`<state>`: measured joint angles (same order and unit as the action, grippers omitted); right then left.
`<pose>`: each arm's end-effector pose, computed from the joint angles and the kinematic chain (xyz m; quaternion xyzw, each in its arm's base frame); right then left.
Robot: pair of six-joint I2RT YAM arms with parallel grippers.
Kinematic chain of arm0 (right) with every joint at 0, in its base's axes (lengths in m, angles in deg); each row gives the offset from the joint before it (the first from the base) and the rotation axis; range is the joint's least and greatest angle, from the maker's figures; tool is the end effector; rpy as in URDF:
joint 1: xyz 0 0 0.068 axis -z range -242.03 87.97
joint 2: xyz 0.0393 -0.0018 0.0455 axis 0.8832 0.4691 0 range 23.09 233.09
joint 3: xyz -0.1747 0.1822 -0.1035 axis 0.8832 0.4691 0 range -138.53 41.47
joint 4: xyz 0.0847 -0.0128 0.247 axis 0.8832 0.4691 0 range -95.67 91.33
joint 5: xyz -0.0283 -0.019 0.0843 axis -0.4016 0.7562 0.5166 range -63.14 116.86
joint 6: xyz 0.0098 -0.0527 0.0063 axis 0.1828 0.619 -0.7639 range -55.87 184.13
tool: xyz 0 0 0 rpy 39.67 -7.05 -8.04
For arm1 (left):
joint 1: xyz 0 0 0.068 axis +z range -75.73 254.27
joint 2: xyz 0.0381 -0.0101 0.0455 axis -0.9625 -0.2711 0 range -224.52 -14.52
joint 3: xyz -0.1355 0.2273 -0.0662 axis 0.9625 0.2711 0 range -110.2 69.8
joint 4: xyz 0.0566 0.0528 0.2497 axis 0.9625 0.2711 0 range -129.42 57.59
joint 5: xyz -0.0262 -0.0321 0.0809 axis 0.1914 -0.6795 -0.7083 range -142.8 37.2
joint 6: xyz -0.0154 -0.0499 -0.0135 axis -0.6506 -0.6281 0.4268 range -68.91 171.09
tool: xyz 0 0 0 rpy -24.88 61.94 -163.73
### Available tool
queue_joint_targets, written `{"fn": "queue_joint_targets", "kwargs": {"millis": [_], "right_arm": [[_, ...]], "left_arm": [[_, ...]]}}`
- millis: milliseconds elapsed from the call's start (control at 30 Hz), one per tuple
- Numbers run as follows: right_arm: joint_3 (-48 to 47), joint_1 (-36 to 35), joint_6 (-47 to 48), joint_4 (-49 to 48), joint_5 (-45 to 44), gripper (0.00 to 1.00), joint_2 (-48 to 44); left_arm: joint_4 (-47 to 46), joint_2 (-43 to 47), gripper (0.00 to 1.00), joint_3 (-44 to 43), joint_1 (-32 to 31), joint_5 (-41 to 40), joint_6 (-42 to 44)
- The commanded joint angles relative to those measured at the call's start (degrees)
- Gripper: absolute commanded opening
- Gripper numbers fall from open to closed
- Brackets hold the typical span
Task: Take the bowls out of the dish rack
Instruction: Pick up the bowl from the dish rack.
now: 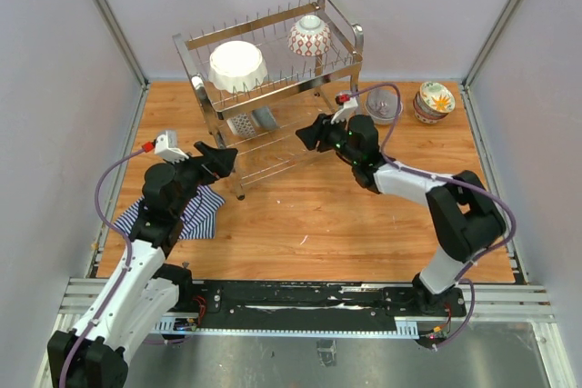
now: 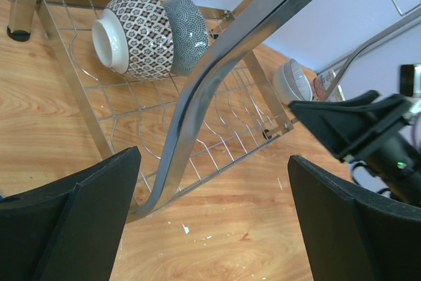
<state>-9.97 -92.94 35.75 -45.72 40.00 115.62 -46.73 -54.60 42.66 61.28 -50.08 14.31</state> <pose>0.3085 0.1942 0.2595 -0.0958 0.7068 0.4153 0.5646 0.1743 -0.0419 0.2763 -0.1371 0.7281 -0.2984 0.6016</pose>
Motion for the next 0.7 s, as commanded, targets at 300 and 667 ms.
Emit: {"fn": "queue_joint_targets", "kwargs": {"millis": [300,667], "right_arm": [[-16.7,-3.7,-7.0,-5.9,5.0,0.45,16.8],[-28.7,-3.9,-8.2,-3.5,4.3,0.46,27.8]], "left_arm": [[-2.0,2.2,1.00,-0.7,-0.5,0.4,-0.3],[-2.4,2.3,1.00,-0.8,-0.4,0.4,0.2]]}}
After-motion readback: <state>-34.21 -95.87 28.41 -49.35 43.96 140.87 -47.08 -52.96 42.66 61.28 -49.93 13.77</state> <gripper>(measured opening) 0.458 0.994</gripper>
